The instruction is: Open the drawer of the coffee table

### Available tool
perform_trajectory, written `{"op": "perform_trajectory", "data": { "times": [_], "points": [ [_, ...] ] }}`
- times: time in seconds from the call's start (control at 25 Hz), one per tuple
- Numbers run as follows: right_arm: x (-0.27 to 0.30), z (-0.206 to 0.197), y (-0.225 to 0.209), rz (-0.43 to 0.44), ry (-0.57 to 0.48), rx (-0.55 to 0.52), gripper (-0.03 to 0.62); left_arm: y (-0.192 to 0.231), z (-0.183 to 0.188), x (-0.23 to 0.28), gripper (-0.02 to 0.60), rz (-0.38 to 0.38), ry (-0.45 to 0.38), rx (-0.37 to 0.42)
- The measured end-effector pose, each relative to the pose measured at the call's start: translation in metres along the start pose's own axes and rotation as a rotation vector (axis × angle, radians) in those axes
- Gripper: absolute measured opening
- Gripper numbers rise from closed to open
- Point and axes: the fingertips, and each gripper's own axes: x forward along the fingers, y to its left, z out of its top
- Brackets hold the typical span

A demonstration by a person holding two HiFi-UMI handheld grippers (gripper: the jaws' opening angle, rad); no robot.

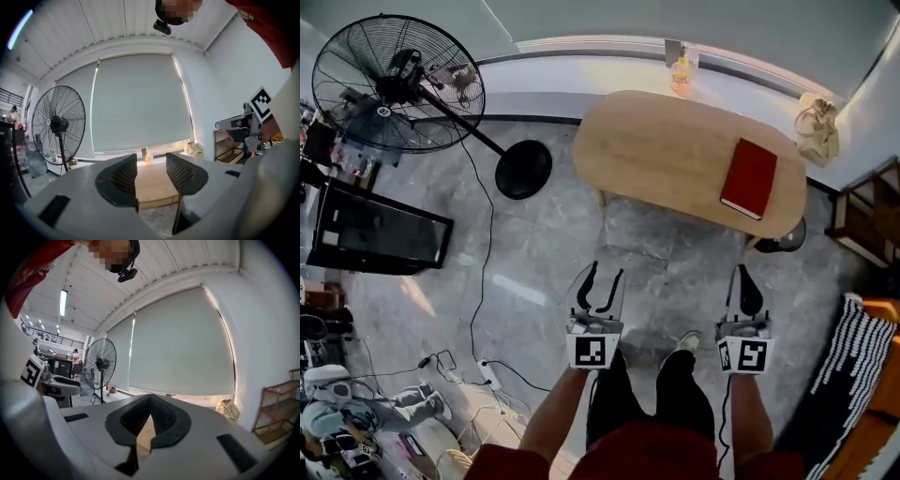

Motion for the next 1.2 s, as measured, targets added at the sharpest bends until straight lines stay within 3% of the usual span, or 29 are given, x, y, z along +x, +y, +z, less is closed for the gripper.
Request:
{"op": "perform_trajectory", "data": {
  "times": [0.28,0.4,0.52,0.68,0.84,1.0,1.2],
  "points": [
    [0.006,-0.091,0.002,-0.07,0.093,0.021,-0.005,-0.011,-0.086,0.019,0.194,-0.033,0.066,-0.041],
    [0.01,-0.154,0.001,-0.149,0.144,0.093,-0.005,-0.014,-0.155,0.027,0.195,-0.07,0.123,-0.063],
    [0.013,-0.238,0.01,-0.162,0.159,0.113,-0.005,-0.018,-0.242,0.032,0.194,-0.097,0.149,-0.042],
    [0.021,-0.355,0.029,-0.129,0.202,0.072,-0.005,-0.021,-0.352,0.033,0.194,-0.107,0.162,-0.073],
    [0.045,-0.436,0.04,-0.059,0.209,0.035,-0.005,-0.017,-0.435,0.054,0.193,-0.12,0.131,-0.085],
    [0.076,-0.495,0.046,0.033,0.195,0.017,-0.005,-0.012,-0.493,0.074,0.193,-0.112,0.083,-0.117],
    [0.111,-0.539,0.048,0.057,0.145,-0.044,-0.005,-0.014,-0.541,0.097,0.193,-0.179,0.024,-0.03]
  ]
}}
